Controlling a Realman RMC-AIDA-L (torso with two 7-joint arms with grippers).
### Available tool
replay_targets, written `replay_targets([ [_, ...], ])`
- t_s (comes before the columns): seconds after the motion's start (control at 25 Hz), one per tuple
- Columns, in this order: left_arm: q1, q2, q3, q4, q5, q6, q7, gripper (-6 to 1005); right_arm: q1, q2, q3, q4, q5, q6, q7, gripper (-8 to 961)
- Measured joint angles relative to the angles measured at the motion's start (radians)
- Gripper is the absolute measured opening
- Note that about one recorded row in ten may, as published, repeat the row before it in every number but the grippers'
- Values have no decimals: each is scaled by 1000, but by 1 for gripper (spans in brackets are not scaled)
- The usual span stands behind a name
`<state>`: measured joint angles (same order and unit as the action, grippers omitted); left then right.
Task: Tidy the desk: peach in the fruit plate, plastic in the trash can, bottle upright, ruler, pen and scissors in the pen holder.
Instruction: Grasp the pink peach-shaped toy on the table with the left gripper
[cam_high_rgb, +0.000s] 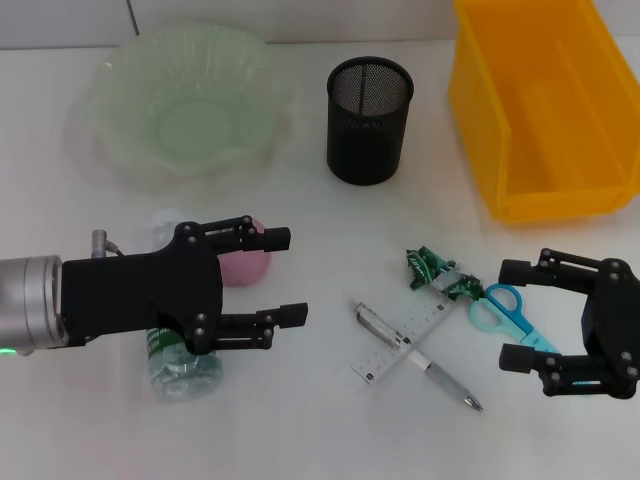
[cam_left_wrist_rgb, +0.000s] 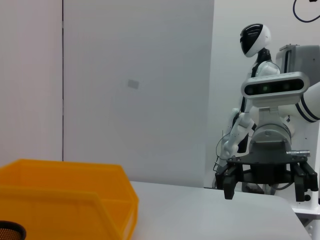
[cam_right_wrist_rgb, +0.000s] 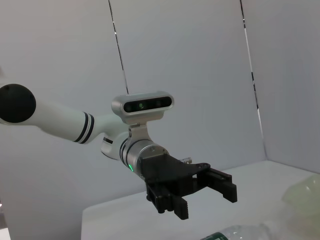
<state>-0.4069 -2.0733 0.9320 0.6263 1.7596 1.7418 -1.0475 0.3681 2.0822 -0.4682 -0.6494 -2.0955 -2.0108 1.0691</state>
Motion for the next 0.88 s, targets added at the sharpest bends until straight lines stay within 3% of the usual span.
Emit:
replay_targets([
  [0.8,-1,-3,-3,37,-7,-12,-1,768,2,-1,8,19,0,12,0,835],
  [0.88,-2,-4,1,63,-30,-93,-21,768,1,-1,8,19,0,12,0,835],
])
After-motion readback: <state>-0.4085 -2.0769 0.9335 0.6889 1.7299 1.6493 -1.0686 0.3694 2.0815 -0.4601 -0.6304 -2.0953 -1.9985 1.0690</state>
